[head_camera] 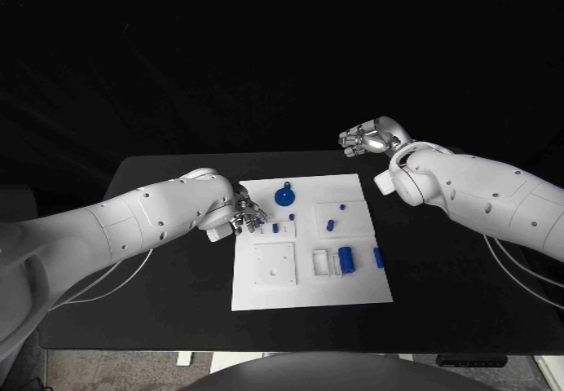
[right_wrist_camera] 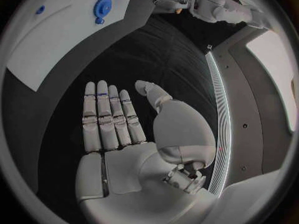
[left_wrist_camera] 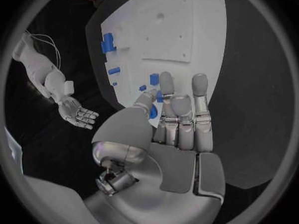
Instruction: Assemble the parts on the task board
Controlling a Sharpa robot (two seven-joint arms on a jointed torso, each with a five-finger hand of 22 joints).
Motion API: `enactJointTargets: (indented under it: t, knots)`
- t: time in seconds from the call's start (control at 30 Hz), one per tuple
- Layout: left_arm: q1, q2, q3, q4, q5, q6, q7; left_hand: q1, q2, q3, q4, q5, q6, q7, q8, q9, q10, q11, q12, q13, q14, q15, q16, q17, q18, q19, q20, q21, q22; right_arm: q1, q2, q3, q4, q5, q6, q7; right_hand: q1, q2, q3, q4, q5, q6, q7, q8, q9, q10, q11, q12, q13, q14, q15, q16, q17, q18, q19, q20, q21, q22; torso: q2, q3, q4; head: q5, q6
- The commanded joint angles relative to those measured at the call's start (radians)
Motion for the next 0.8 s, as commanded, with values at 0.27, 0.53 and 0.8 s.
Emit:
enactJointTargets:
  t: [0.27, 0.53, 0.8]
  knots:
    - [-0.001, 0.024, -0.003, -0.012, -0.059, 0.038, 0.007, -0.032, 0.013, 0.127, -0.117, 0.016, 0.029, -0.049, 0.016, 0.045, -0.013, -0.003, 0.021, 0.01, 0.003, -0.003, 0.015, 0.007, -0.001, -0.007, -0.007, 0.018, 0.021, 0.0, 0.001, 0.0, 0.003, -0.001, 0.014, 0.005, 0.001, -0.012, 0.005, 0.001, 0.004, -0.003, 0.003, -0.003, -0.001, -0.005, -0.001, -0.004, -0.001, -0.006, 0.0, -0.005, -0.001, 0.003, -0.007, -0.001, -0.002, -0.002, -0.001, -0.0007, 0.0017, -0.005, -0.006]
    - [-0.003, 0.031, -0.008, -0.017, -0.076, 0.054, 0.001, -0.04, 0.02, 0.129, -0.117, 0.014, 0.025, -0.048, 0.016, 0.059, -0.018, -0.003, 0.026, 0.011, 0.001, -0.002, 0.017, 0.002, 0.0, -0.01, -0.006, 0.023, 0.02, 0.0, 0.002, 0.0, 0.003, -0.001, 0.014, 0.005, 0.001, -0.012, 0.005, 0.001, 0.004, -0.003, 0.003, -0.003, -0.001, -0.005, -0.001, -0.004, -0.001, -0.006, 0.0, -0.005, -0.001, 0.003, -0.007, -0.001, -0.002, -0.002, -0.001, -0.0015, 0.0024, -0.003, -0.008]
    - [-0.005, 0.039, -0.019, -0.025, -0.109, 0.06, 0.002, -0.05, 0.03, 0.133, -0.113, 0.012, 0.017, -0.048, 0.019, 0.075, -0.024, -0.003, 0.028, 0.011, -0.002, -0.001, 0.015, -0.006, 0.001, -0.012, -0.005, 0.024, 0.02, 0.0, 0.003, 0.0, 0.003, -0.001, 0.014, 0.005, 0.001, -0.012, 0.005, 0.001, 0.004, -0.003, 0.003, -0.003, -0.001, -0.005, -0.001, -0.004, -0.001, -0.006, 0.0, -0.005, -0.001, 0.003, -0.007, -0.001, -0.002, -0.002, -0.001, -0.0016, 0.0017, -0.002, -0.011]
